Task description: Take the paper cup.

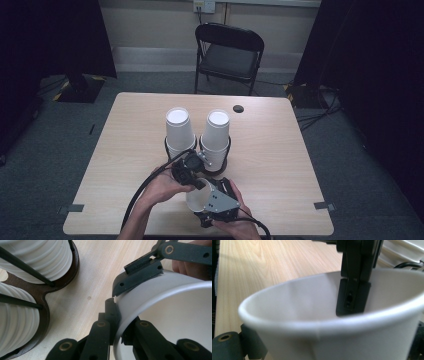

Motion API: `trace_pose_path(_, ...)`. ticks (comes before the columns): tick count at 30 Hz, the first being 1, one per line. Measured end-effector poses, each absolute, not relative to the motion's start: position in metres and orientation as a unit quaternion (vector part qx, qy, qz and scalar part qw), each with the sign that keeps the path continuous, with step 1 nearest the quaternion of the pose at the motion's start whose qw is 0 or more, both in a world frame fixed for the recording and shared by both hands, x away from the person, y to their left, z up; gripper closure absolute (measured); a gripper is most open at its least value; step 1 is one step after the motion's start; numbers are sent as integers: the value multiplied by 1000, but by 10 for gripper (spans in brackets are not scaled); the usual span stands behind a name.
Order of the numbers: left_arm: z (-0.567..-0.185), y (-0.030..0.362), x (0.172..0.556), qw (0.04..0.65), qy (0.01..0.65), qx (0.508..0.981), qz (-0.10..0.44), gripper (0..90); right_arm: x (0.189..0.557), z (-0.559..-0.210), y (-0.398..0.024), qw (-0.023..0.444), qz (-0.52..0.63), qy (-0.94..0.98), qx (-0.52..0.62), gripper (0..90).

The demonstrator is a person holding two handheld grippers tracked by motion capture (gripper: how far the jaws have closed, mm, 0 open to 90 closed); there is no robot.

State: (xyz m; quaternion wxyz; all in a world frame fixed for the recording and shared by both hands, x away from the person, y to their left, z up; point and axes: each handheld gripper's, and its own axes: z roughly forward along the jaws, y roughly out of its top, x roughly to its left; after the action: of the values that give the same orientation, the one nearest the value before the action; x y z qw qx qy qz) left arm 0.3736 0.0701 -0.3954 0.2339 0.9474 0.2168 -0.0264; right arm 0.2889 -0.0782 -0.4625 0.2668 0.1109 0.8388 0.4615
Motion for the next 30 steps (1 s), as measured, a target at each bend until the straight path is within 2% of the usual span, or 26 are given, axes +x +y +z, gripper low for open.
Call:
trace_pose_path(9, -398, 68, 375, 232, 217, 948, -30, 859, 288, -461, -73, 276, 466, 834, 108, 79)
trace_pose_path(19, -396, 77, 376, 265, 230, 936, -31, 841, 291, -459, -74, 275, 485, 822, 115, 98)
trace_pose_path(24, -398, 81, 371, 289, 234, 928, -25, 784, 289, -457, -81, 272, 494, 815, 136, 101)
trace_pose_path(26, -398, 83, 370, 308, 242, 920, -21, 732, 289, -457, -84, 269, 500, 811, 144, 101)
trace_pose_path(30, -402, 88, 368, 339, 255, 905, -17, 712, 291, -458, -88, 271, 498, 807, 164, 102)
